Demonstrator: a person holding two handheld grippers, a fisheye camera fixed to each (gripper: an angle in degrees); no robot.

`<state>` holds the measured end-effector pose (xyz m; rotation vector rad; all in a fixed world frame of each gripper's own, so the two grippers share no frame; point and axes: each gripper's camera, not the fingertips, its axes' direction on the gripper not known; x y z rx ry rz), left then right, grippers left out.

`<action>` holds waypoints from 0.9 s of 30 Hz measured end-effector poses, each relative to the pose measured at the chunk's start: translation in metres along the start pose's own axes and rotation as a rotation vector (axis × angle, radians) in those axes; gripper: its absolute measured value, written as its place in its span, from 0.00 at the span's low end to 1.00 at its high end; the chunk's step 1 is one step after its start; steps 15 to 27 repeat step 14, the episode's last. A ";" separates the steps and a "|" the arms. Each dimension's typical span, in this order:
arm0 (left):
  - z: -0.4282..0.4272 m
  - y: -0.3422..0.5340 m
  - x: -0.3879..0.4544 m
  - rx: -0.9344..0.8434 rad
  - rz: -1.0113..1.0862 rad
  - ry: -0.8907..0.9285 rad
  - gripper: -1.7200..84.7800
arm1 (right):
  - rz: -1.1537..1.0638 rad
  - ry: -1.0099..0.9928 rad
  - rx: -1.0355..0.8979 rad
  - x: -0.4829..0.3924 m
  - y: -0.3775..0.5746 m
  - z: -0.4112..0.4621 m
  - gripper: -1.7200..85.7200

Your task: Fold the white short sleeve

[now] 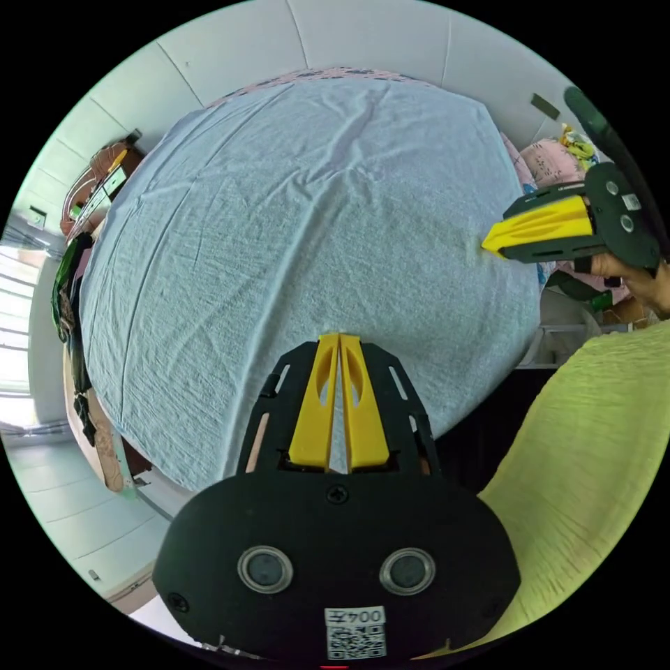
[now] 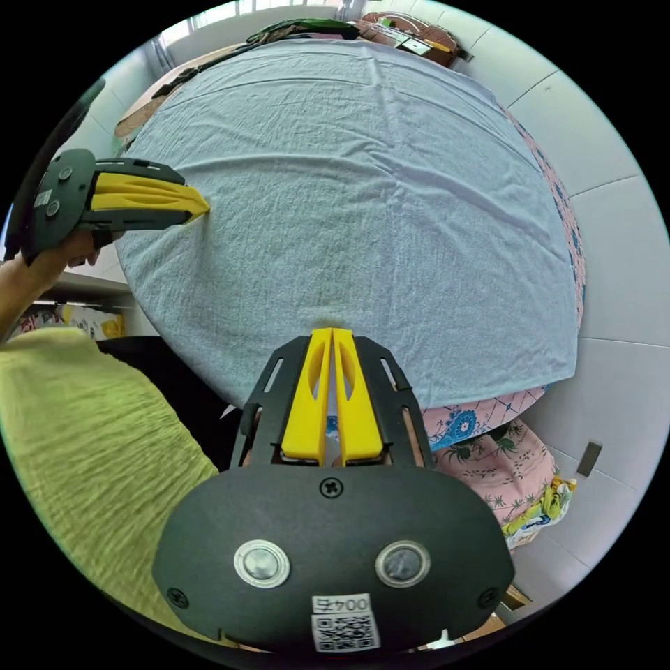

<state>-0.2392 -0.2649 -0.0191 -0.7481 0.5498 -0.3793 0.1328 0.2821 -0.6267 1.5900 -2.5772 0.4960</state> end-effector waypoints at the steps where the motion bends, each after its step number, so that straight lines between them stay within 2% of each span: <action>1: 0.005 -0.008 0.002 0.009 0.024 -0.013 0.02 | -0.010 0.003 -0.009 0.002 0.005 0.002 0.01; 7: 0.029 -0.046 0.007 0.044 0.149 -0.057 0.02 | 0.099 -0.033 0.018 0.026 0.048 0.016 0.01; 12: 0.048 -0.082 -0.008 -0.001 0.089 0.046 0.02 | 0.186 -0.194 0.041 0.065 0.093 0.032 0.01; 14: 0.057 -0.095 -0.015 -0.004 0.025 0.103 0.02 | 0.199 -0.267 0.118 0.083 0.123 0.033 0.01; 27: 0.057 -0.095 -0.015 -0.004 0.025 0.103 0.02 | 0.199 -0.267 0.118 0.083 0.123 0.033 0.01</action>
